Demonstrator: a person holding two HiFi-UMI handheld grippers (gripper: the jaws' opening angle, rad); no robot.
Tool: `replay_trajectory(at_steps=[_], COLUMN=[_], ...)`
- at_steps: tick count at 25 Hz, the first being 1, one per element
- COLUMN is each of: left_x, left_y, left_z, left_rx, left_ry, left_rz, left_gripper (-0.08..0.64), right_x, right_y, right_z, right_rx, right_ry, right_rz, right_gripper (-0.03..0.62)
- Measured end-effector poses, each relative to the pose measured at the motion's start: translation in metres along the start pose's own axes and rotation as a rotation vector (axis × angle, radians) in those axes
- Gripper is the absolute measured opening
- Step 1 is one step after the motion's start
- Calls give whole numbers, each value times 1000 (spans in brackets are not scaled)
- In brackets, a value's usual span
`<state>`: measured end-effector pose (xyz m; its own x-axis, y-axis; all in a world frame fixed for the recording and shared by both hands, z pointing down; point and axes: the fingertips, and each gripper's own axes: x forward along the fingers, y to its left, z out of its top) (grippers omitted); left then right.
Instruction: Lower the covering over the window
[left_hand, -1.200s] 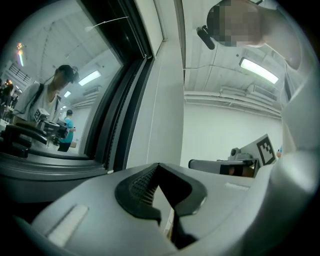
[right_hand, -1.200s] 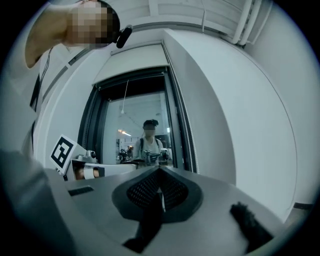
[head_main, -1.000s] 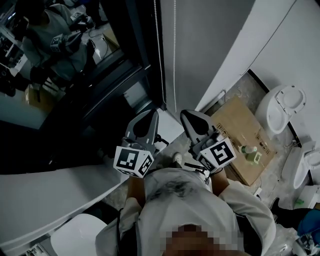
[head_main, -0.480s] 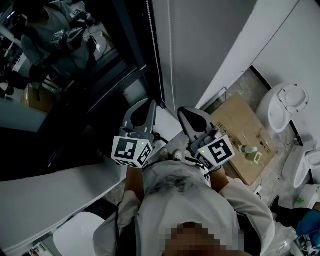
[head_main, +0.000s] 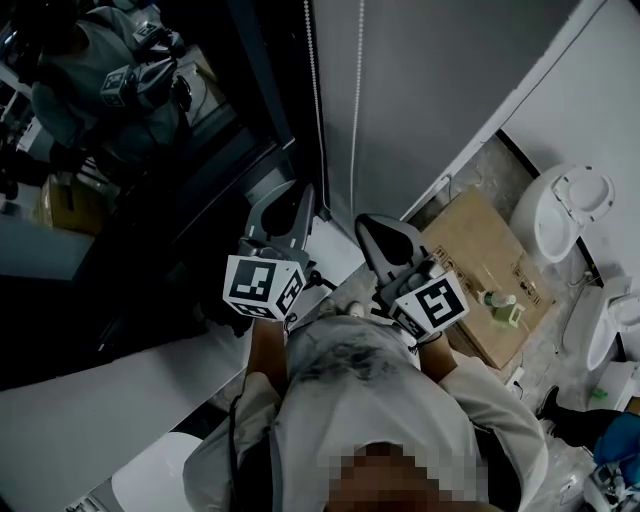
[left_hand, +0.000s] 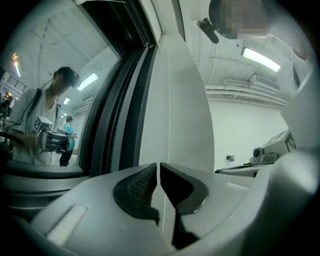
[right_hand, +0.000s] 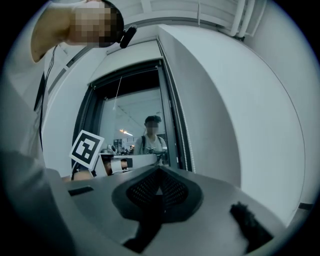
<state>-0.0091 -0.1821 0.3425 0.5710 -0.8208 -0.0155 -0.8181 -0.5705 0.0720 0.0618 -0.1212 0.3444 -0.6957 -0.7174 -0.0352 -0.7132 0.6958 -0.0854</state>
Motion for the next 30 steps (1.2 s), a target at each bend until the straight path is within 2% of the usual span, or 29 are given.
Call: replay_trajectory(at_steps=[4, 18, 24, 30], left_x=[12, 54, 66, 79], left_y=[9, 24, 33, 46], left_z=[-2, -14, -15, -16], left_rx=[2, 11, 36, 69], left_ry=[8, 31, 37, 42], left_rz=[-14, -43, -24, 29], left_gripper=[38, 64, 86, 106], right_x=[9, 20, 24, 23], right_y=[-4, -16, -16, -18], right_z=[-1, -5, -7, -6], right_rx=[43, 33, 11, 12], right_ry=[-3, 22, 24, 16], right_rz=[-21, -53, -51, -61], right_gripper=[17, 17, 17, 17])
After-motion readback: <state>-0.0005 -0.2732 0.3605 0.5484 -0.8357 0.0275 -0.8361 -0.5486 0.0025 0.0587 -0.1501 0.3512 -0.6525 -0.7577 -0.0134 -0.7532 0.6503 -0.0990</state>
